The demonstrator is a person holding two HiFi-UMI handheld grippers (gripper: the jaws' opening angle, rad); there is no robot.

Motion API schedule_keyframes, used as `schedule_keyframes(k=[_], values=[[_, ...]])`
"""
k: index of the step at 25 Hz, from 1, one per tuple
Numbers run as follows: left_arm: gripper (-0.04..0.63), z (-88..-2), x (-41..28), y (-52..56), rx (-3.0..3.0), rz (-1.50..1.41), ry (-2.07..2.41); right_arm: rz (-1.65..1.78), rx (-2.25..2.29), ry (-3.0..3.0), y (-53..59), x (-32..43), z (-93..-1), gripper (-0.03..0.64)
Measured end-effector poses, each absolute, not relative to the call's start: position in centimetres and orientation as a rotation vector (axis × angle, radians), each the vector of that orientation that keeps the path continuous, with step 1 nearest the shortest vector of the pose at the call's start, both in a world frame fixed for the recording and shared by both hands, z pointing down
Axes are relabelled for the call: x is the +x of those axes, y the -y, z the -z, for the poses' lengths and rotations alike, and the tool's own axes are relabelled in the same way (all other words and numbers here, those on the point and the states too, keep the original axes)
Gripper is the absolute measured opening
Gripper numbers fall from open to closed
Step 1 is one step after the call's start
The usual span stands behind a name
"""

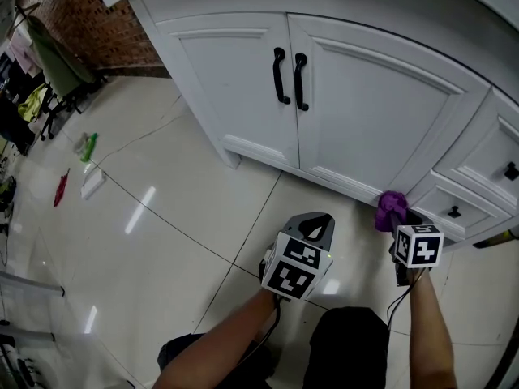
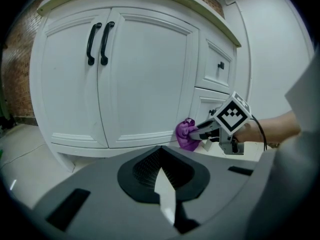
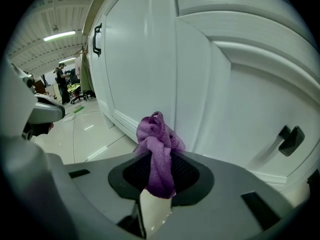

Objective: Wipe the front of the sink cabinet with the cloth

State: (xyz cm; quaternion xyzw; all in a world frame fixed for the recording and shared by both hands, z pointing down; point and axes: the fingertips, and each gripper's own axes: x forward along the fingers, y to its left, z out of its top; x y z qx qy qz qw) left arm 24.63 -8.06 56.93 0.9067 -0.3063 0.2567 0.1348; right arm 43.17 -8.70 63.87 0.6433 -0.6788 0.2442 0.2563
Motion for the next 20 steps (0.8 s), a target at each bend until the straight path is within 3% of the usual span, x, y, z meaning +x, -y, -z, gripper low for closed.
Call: schedule_keyframes(k=[20], values=[[0.005, -59.3, 17.3, 11.4, 2.563, -0.724, 0.925, -0.657, 1.628, 1.932, 16.0, 32.4, -66.3, 0.104]])
